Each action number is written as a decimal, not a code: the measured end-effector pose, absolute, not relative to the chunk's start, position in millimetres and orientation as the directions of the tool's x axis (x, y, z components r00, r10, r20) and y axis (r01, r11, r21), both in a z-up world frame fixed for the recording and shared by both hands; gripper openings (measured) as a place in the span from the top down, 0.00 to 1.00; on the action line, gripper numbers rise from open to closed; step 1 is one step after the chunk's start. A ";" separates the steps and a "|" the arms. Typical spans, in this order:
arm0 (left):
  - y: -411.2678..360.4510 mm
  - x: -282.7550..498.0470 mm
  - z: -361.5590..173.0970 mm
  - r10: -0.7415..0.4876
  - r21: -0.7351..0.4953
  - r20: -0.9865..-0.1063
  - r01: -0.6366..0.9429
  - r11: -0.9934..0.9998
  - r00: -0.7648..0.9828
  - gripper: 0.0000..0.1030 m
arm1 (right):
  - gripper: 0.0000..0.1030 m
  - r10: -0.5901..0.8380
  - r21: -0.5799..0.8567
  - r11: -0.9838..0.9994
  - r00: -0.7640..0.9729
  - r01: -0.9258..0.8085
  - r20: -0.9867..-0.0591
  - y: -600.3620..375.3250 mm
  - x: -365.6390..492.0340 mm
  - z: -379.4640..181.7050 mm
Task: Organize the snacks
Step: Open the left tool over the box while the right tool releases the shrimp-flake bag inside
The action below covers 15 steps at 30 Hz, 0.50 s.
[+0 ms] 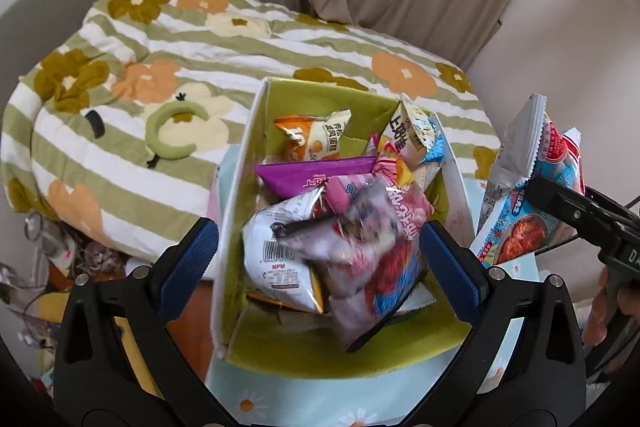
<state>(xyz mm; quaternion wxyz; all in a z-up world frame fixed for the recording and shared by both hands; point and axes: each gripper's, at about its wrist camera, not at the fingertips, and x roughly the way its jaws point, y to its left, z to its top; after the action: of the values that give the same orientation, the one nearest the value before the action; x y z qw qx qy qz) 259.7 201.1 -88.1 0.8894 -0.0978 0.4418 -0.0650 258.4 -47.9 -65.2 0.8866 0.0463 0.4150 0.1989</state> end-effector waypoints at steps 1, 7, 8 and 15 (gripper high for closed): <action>201.4 256.1 -86.5 -0.199 -0.228 -0.770 0.031 0.973 0.605 0.03 | 0.34 0.389 0.246 0.918 0.577 -0.312 -0.718 -46.8 256.9 -64.3; 202.6 240.1 -81.2 -0.182 -0.196 -0.765 0.046 0.980 0.618 0.03 | 0.34 0.395 0.252 0.915 0.575 -0.315 -0.717 -38.2 258.8 -60.1; 203.5 238.7 -81.4 -0.180 -0.194 -0.765 0.047 0.980 0.618 0.03 | 0.34 0.396 0.249 0.914 0.575 -0.319 -0.716 -34.6 261.8 -58.6; 209.9 237.9 -85.9 -0.167 -0.179 -0.773 0.042 0.983 0.611 0.03 | 0.32 0.408 0.254 0.906 0.533 -0.340 -0.741 0.5 292.1 -67.3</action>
<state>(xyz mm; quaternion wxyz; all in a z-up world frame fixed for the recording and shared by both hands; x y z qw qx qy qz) 237.9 209.9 -85.9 0.8948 -0.0713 0.4369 -0.0585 292.1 0.5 -67.3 0.8746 0.0393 0.4334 0.2137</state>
